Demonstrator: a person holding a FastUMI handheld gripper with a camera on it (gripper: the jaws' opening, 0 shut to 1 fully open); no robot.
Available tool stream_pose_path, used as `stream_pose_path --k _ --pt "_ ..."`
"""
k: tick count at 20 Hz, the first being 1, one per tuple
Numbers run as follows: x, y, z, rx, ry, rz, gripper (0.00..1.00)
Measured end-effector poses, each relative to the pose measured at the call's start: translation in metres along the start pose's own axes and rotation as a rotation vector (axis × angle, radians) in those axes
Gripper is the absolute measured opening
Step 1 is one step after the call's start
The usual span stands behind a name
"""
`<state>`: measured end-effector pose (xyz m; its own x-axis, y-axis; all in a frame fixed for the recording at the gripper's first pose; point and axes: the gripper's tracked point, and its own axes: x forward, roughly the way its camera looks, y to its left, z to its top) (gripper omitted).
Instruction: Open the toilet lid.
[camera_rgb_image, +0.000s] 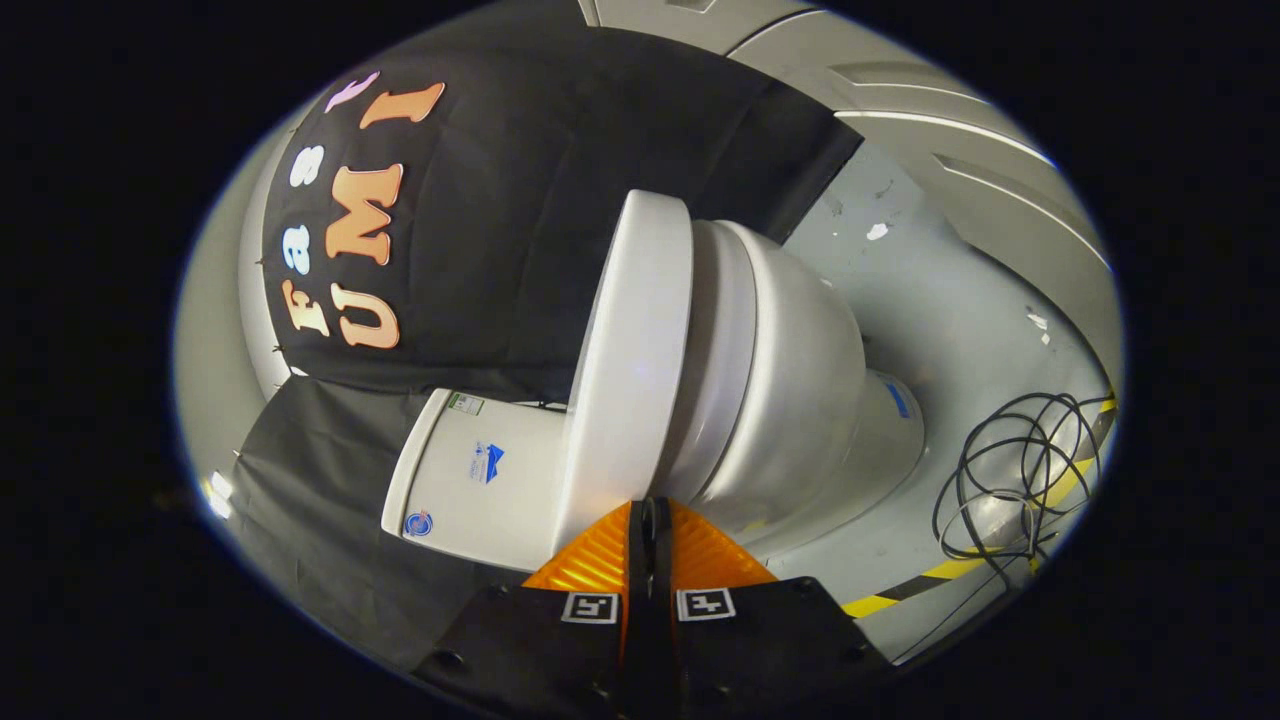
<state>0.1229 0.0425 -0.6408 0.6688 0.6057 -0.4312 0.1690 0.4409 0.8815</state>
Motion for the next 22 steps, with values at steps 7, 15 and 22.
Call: stream_pose_path --k 7,15,22 --pt "-0.005 0.015 0.008 -0.073 -0.063 -0.114 0.08" --pt "-0.01 0.072 0.024 -0.254 -0.16 -0.204 0.08" --pt "-0.017 0.124 0.025 -0.436 -0.229 -0.3 0.08"
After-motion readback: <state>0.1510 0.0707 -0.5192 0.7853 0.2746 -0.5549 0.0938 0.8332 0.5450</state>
